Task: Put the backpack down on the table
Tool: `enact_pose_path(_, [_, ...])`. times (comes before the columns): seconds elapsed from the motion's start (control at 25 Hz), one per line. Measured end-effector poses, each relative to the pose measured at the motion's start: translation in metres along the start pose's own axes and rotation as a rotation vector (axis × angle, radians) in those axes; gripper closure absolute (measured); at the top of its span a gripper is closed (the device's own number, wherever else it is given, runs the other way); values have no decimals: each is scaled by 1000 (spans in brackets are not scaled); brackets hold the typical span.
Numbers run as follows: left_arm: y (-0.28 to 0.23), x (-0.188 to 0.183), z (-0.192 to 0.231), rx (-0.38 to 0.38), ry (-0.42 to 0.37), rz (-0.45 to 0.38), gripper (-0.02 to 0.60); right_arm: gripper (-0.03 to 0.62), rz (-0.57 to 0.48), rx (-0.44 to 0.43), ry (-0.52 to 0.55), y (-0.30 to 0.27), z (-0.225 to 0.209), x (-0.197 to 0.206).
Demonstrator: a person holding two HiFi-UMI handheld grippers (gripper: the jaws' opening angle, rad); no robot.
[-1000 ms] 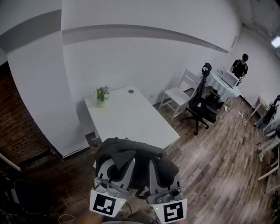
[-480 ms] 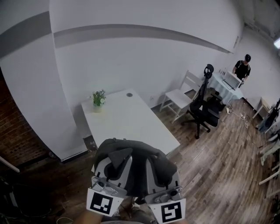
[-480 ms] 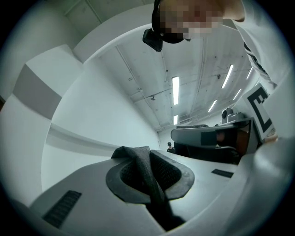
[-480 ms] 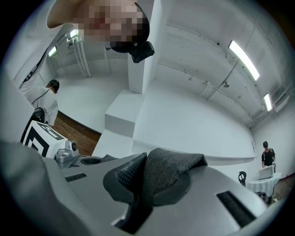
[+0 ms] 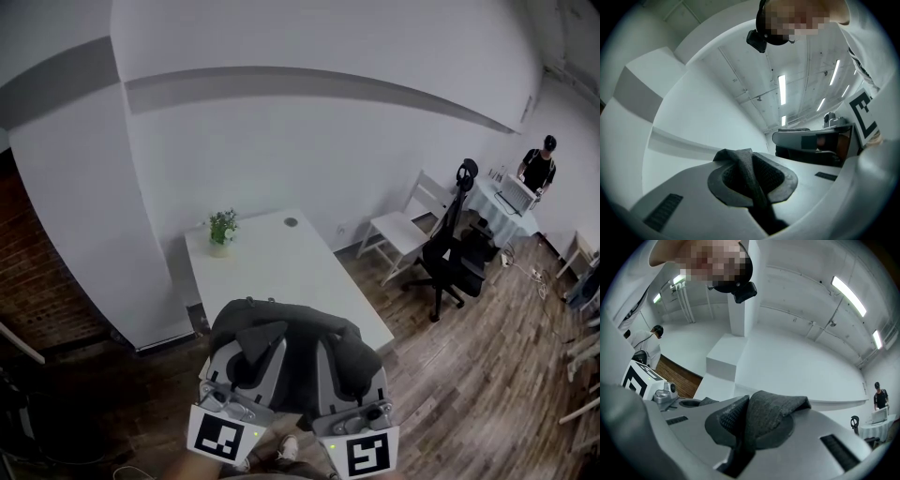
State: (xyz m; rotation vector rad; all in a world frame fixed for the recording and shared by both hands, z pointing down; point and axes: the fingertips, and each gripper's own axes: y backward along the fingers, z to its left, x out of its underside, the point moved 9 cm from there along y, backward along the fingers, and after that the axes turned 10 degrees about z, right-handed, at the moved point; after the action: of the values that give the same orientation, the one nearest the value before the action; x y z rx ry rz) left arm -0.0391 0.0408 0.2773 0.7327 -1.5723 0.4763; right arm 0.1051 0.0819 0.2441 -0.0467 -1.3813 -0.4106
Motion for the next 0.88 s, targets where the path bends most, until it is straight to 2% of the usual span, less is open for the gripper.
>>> enact_pose_path(0.64, [-59, 30, 23, -104, -31, 37, 549, 543, 2, -88, 41, -56, -37, 43])
enact_pose_path(0.88, [-72, 41, 25, -141, -85, 66, 548, 543, 3, -134, 77, -66, -47, 62])
